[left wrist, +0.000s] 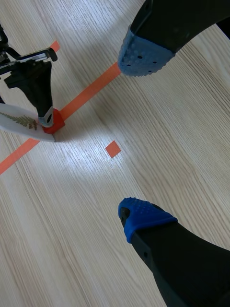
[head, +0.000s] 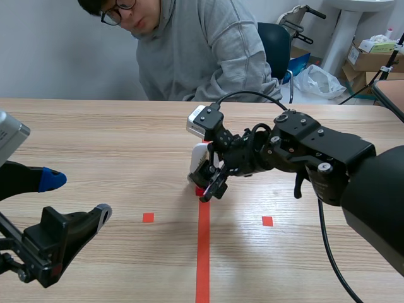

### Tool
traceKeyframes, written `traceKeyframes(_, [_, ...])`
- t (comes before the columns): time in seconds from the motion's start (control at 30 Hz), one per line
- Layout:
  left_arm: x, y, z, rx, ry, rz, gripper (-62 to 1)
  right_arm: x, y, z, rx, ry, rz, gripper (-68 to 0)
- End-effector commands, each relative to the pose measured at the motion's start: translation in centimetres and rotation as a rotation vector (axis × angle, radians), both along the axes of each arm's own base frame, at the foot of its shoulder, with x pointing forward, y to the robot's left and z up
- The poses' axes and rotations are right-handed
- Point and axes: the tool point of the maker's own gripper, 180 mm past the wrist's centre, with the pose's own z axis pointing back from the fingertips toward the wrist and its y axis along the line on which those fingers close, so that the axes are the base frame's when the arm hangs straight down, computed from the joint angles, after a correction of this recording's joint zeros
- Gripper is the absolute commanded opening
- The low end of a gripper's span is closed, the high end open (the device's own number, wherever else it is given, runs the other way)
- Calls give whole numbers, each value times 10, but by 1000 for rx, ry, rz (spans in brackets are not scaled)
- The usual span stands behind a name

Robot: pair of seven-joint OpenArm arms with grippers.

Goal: Do the leaf sorting experiment

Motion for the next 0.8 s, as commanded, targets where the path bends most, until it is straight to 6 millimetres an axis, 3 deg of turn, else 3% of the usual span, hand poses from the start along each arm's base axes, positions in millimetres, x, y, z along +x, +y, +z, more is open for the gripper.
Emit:
traceKeyframes(0.0, [2,-5,10,-22,-28,-6,-67,13,4,20,22,-53,5,-432])
traceKeyframes(0.13, [2,-5,10,-22,-28,-6,-67,13,4,20,22,-53,4,-541])
traceKeyframes(0.4, [2,-5,10,-22,-28,-6,-67,13,3,18,13,-48,3,-660])
traceKeyframes(0.77, [2,-5,10,-22,-28,-6,-67,22,-3,27,43,-62,-43,-663])
